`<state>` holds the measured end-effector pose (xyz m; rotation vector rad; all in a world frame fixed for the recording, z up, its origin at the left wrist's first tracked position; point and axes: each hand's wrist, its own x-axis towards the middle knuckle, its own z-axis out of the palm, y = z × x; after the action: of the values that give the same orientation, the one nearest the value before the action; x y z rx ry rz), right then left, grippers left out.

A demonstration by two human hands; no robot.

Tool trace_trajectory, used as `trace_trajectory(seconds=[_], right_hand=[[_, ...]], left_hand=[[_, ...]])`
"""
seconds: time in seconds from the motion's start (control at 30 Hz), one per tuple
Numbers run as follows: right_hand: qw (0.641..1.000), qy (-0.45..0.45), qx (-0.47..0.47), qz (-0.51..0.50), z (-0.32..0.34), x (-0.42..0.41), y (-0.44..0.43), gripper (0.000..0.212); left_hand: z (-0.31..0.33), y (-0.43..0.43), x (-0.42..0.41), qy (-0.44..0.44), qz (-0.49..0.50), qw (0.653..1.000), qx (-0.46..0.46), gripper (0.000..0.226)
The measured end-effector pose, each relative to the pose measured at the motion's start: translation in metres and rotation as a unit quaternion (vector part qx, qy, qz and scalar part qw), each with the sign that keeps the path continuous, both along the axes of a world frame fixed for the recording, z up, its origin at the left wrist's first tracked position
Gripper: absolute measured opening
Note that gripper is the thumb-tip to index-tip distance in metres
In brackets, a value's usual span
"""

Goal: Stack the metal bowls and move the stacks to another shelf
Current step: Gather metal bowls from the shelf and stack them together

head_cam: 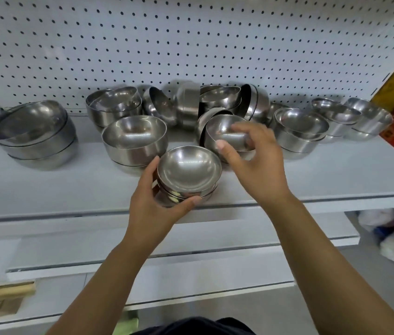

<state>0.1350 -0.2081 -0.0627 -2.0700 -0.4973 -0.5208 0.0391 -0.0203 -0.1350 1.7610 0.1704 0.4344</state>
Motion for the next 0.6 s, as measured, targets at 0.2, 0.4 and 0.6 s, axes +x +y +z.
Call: trace_trajectory(seconds=[0.2,0.4,0.6], right_hand=[[0.986,0.078,-0.143,-0.020,0.038,0.058,0.023,0.065],[0.956,0.165,-0.240,-0.033,0.041,0.093,0.042,0.081],[0.933,0.207,-0.293,-0.033,0.044,0.098,0.046,0.100]], left_hand=[[-0.006,0.008,0.005,-0.020,-0.018,1.000,-0.007,0.107],[-0.002,0.016,0.011,-0.015,-0.029,0.999,-0.015,0.107],[0.001,0.020,0.010,-0.015,-0.057,0.998,-0.020,0.102]])
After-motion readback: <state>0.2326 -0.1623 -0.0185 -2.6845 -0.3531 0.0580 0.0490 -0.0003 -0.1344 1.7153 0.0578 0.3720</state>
